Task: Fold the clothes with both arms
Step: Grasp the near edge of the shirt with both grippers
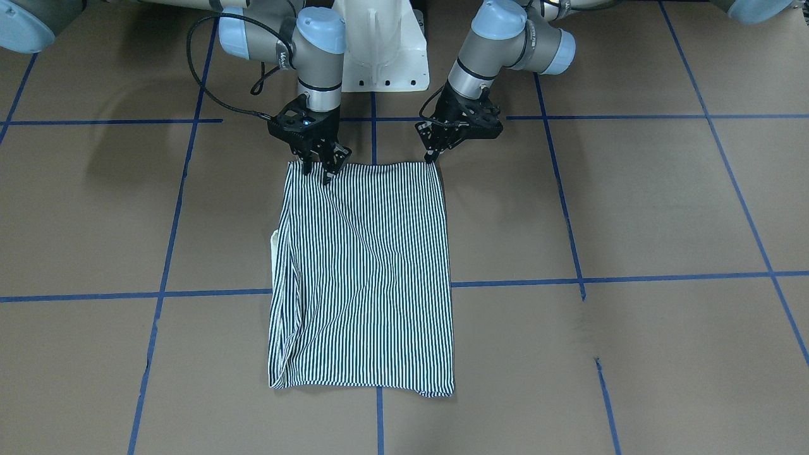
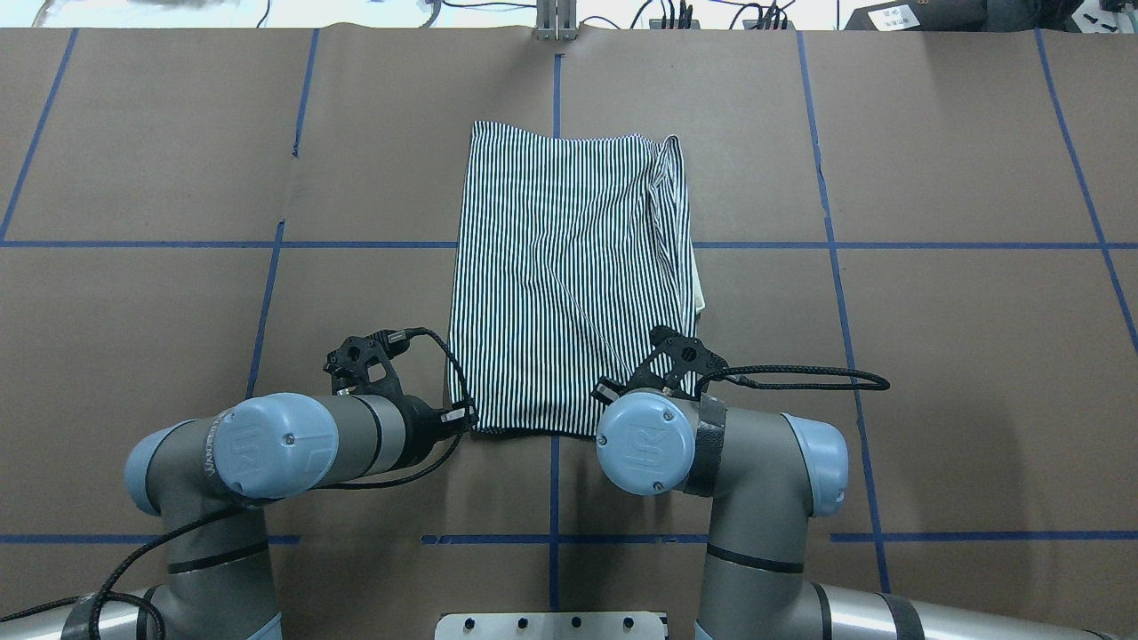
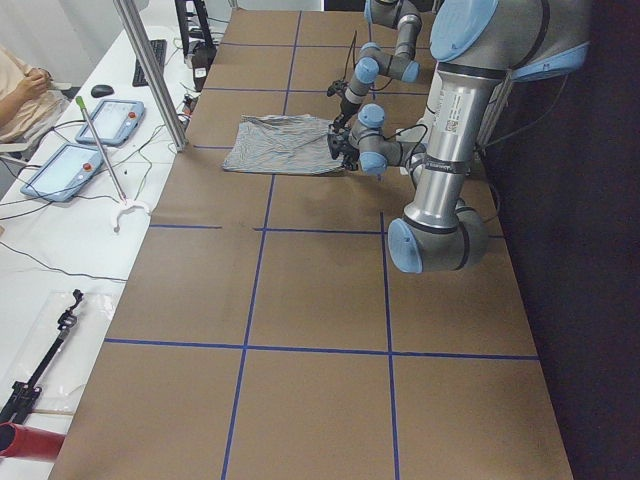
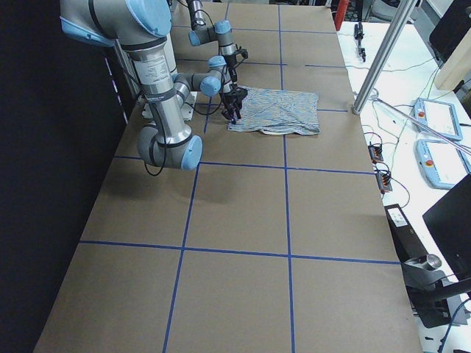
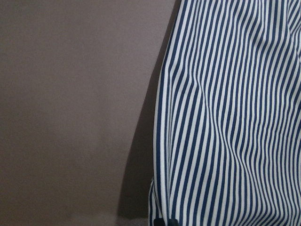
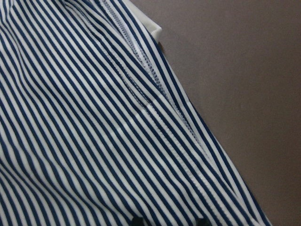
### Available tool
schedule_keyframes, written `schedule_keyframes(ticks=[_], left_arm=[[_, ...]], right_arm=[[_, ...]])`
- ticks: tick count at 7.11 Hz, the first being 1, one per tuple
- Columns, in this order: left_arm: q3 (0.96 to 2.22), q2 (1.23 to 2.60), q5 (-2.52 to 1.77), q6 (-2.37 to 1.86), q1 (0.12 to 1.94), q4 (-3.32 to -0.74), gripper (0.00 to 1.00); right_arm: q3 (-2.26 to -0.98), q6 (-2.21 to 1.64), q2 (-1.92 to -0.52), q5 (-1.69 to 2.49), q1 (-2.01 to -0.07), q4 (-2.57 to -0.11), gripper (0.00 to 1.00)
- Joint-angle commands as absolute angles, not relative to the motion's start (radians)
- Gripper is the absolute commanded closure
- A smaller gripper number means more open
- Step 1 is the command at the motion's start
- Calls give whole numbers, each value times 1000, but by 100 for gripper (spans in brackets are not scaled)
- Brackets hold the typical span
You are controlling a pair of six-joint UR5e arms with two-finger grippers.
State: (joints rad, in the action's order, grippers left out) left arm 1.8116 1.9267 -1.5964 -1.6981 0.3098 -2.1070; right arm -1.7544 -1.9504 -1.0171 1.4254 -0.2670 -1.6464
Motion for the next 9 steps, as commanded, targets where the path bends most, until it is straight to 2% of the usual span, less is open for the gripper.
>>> schedule_keyframes(ticks=[1,4,6,8,9], left_arm=[[1812,1927,-1597,-1698,310,-2108,100],[1813,1928,-1597,-1697,310,-2108,100],[1868,1922,-1604,-1694,319,-2083,100],[2059,1914,-1611,-1657,319,-1889,100],[2182,1924,-1650,-1657,319,-1740,100]], right_arm=[[-1753,-1960,-1019,1424,-267,-1644,100],[-1766,-1959,-1017,1424,-276,-1644,100],[-1810,-1954,-1020,1425,-284,-1649,100],[-1956,-1951,-1029,1433,-285,-1754,100],[-2073,-1953,-1028,1433,-285,-1857,100]])
